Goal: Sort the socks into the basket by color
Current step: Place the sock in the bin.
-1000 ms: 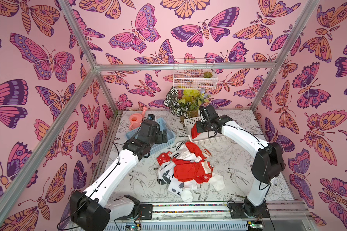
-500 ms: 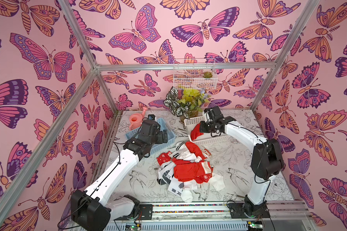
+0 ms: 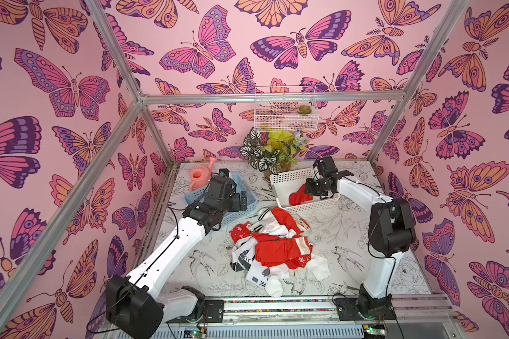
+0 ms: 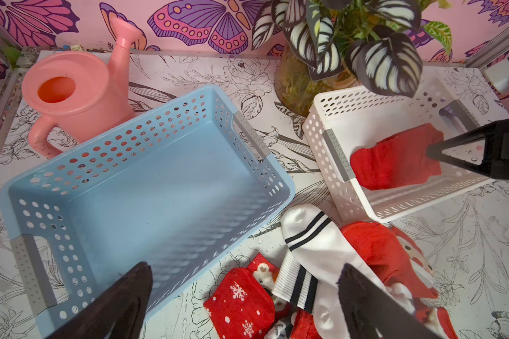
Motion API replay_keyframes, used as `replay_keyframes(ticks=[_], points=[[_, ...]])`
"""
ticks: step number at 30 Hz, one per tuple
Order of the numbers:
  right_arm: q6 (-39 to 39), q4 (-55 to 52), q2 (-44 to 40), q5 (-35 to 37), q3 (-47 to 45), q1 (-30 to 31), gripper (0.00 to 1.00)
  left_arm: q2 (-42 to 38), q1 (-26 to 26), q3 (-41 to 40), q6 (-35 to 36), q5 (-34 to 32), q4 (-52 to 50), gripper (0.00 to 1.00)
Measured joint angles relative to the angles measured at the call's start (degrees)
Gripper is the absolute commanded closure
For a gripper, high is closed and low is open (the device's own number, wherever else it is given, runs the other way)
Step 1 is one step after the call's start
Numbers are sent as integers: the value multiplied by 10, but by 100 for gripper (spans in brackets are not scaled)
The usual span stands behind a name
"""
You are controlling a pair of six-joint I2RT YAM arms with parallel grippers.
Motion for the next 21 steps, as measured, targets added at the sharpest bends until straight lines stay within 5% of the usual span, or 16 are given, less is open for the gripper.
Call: replay_keyframes(ticks=[6, 21], points=[[-19, -35, 3, 56, 18, -6, 99, 0, 0, 0, 0, 0, 0, 0], [-43, -91, 9, 168, 52, -17, 77, 0, 0, 0, 0, 5, 0, 0]])
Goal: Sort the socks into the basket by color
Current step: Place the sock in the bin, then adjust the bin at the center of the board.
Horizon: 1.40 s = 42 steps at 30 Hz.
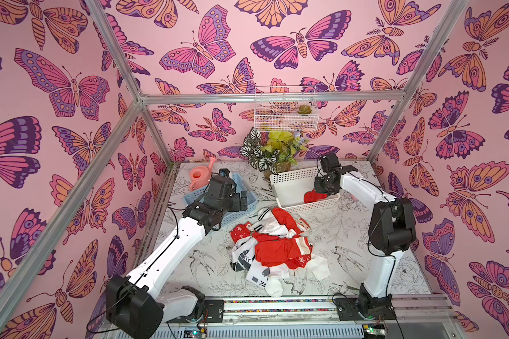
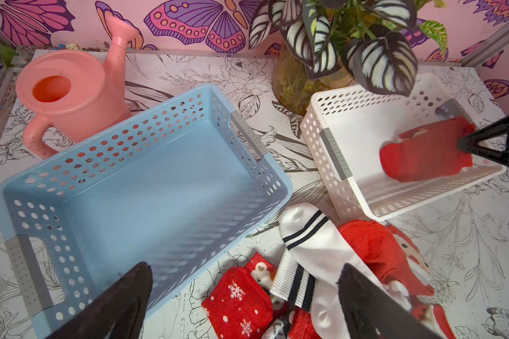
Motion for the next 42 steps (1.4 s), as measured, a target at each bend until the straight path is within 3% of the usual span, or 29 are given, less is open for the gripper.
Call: replay_keyframes(ticks=[9, 20, 26, 42], points=[[-11, -21, 0, 31, 14, 0, 71, 0, 0, 0, 0, 4, 0, 0], [-11, -21, 0, -6, 14, 0, 69, 0, 0, 0, 0, 4, 0, 0], [-11, -38, 3, 42, 31, -3, 67, 0, 0, 0, -2, 6, 0, 0], [-11, -63, 98, 35, 103, -94, 62, 0, 0, 0, -2, 8, 0, 0]])
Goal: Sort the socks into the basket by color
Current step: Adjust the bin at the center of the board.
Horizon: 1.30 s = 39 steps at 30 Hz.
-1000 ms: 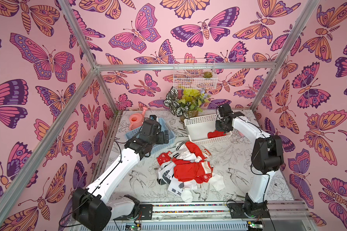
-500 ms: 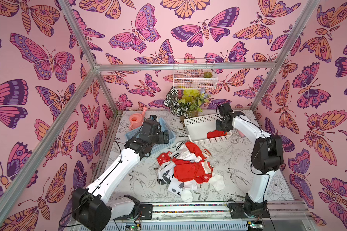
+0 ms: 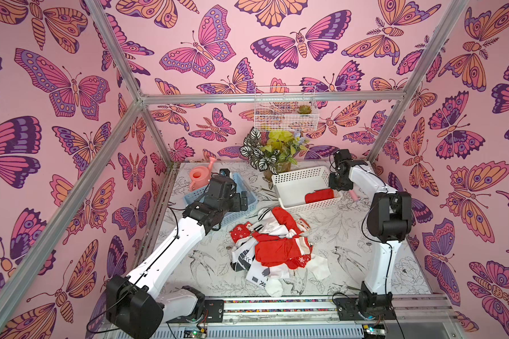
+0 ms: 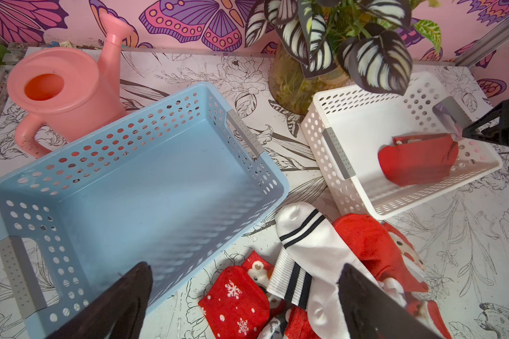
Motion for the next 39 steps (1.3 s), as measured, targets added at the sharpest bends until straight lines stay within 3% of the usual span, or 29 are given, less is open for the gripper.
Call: replay_keyframes(ticks=[4, 12, 22, 25, 32, 39], points=[[0, -2, 7, -15, 0, -6, 65, 0, 0, 0, 0, 0, 0, 0], [-23, -3, 3, -32, -12, -6, 83, 0, 0, 0, 0, 2, 0, 0], [-30, 2, -17, -56, -39, -22, 84, 0, 0, 0, 0, 2, 0, 0], [-36, 2, -17, -57, -40, -26, 83, 0, 0, 0, 0, 2, 0, 0], [-39, 2, -21, -30, -45, -29, 67, 0, 0, 0, 0, 2, 0, 0], [-38, -4, -82, -15, -67, -25, 63, 0, 0, 0, 0, 2, 0, 0]])
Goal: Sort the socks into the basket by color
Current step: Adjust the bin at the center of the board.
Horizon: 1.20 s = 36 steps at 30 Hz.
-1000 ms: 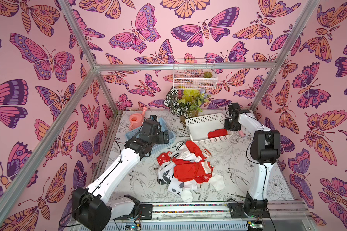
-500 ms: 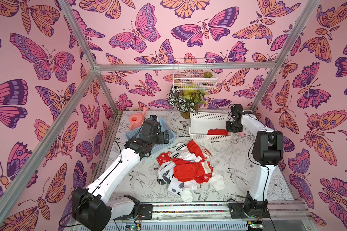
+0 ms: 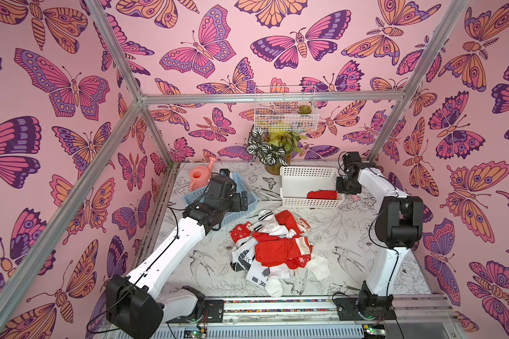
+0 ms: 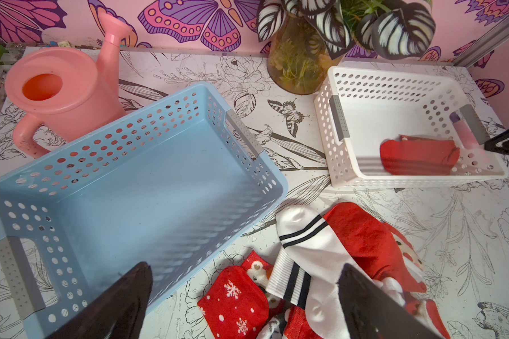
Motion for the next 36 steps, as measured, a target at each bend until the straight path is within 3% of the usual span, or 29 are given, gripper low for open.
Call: replay_keyframes(ticks=[3, 7, 12, 17, 24, 28, 36], points=[[0, -6, -37, 10, 0, 23, 62, 0, 0, 0, -2, 0, 1, 0], [5, -13, -83, 13, -9, 96, 62, 6, 0, 2, -20, 5, 0, 0], [11, -20, -136, -6, -46, 171, 61, 111, -14, 48, -54, 11, -31, 0], [6, -31, -171, -43, -74, 184, 62, 175, -50, 67, -90, -13, -95, 0], [-5, -31, -150, -113, -54, 201, 63, 124, -54, 67, -158, -88, -191, 0], [-7, -24, -108, -139, -19, 239, 62, 69, -20, 65, -182, -107, -233, 6], [-7, -1, -11, -182, 76, 286, 63, 21, 116, 13, -191, -91, -261, 18]])
